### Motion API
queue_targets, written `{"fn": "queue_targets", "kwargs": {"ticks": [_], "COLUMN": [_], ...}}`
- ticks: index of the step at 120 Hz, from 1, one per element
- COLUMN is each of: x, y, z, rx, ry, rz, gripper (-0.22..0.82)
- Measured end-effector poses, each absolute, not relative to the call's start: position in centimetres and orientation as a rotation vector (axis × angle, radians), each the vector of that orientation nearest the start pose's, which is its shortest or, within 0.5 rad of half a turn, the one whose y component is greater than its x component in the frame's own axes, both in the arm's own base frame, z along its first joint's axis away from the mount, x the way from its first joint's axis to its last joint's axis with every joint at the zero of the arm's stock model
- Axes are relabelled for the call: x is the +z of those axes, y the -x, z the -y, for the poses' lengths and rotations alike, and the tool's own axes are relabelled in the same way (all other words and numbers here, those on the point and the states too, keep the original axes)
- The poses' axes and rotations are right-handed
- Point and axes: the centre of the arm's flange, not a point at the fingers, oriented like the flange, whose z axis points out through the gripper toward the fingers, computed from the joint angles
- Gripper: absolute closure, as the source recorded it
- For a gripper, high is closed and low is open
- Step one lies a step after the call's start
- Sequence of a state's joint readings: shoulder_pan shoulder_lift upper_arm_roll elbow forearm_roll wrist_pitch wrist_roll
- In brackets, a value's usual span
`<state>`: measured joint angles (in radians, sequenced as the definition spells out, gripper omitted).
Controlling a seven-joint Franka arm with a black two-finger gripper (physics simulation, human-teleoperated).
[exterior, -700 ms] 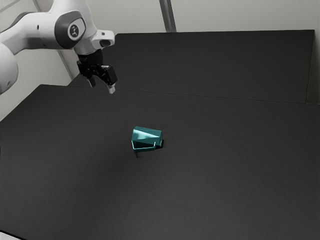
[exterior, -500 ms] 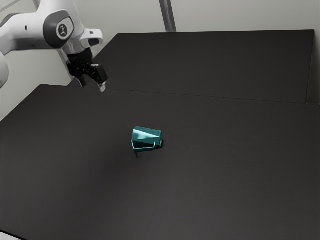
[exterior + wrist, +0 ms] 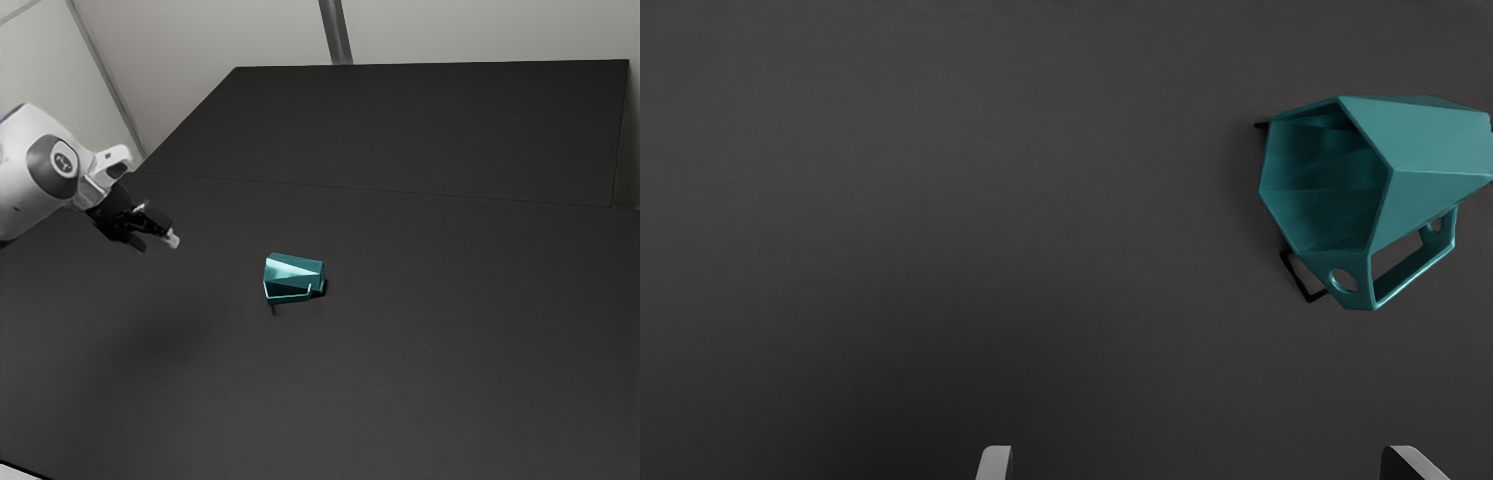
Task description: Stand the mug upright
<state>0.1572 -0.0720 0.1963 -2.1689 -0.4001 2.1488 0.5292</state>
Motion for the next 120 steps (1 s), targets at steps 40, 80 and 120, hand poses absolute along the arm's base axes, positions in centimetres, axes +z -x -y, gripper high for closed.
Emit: {"fn": "queue_targets", "kwargs": {"ticks": [40,80,120], "x": [37.9,32.4,31.4], "y": [-50.0,-49.3,-49.0], "z": [-17.5,-17.5,-15.4], "rx": [-0.691,-0.869,-1.014], "ry": [3.452,3.386,3.351], "rz": [-0.187,-0.296,-0.584], "gripper": [0.00,0.00,0.00]}}
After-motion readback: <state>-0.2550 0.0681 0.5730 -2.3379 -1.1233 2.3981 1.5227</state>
